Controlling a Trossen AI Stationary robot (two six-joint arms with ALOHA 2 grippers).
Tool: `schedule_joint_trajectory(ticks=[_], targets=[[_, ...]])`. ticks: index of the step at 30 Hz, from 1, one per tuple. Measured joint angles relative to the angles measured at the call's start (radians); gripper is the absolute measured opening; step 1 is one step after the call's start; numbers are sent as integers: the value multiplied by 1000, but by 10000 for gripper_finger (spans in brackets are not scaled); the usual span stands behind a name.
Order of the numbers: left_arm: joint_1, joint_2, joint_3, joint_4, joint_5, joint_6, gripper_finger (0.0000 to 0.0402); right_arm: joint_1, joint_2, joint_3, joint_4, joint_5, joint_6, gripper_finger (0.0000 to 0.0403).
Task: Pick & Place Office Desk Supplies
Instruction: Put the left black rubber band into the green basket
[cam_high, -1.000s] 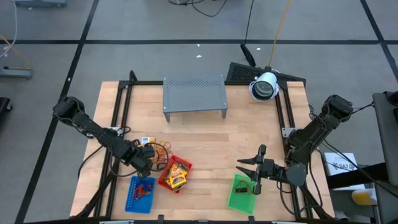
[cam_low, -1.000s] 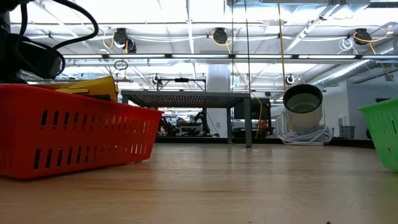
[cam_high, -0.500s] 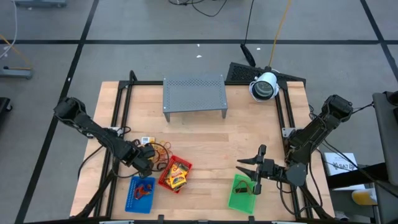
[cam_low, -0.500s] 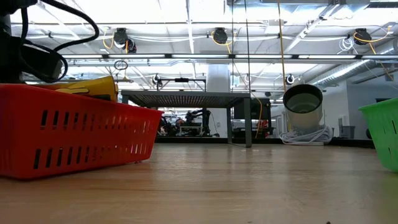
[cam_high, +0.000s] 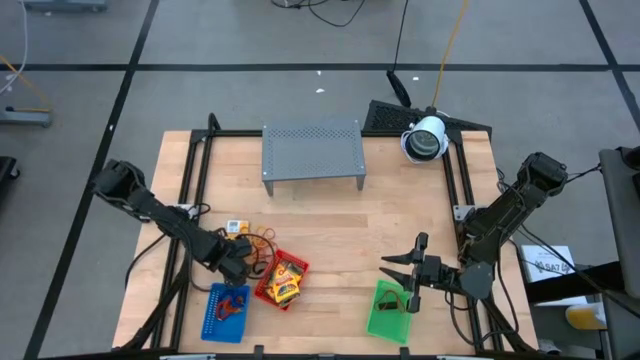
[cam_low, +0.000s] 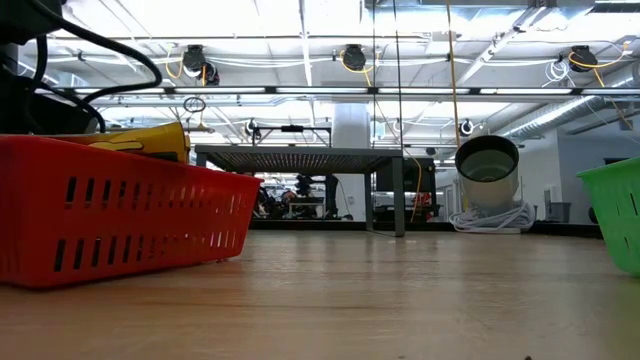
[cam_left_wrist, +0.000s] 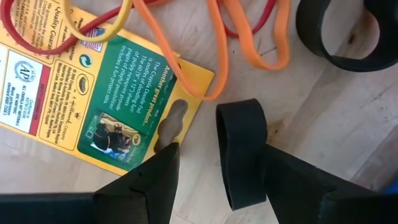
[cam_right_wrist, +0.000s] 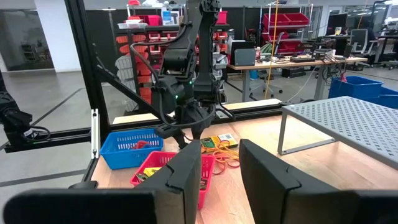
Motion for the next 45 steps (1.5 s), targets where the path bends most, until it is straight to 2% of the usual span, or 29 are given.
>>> schedule_joint_trajectory(ticks=[2, 4, 9, 11, 19, 28, 37, 45], targets=[[0, 0, 0, 2, 0, -1, 207, 0, 0, 0, 0, 0, 0, 100], [5, 0, 0, 7, 12, -9, 173, 0, 0, 0, 0, 0, 0, 100], [14, -19, -2, 3, 44, -42, 43, 0, 0, 0, 0, 0, 0, 100], [17, -26, -2, 3, 43, -56, 14, 0, 0, 0, 0, 0, 0, 100], [22, -68, -3, -1, 43, -68, 7, 0, 0, 0, 0, 0, 0, 100], [22, -173, -3, -9, 31, -71, 7, 0, 0, 0, 0, 0, 11, 100], [29, -313, -3, 16, -136, -65, 8, 0, 0, 0, -3, 0, 26, 100], [59, -360, -3, 230, -232, 112, 6, -5, 0, 0, -1, 2, 26, 100]])
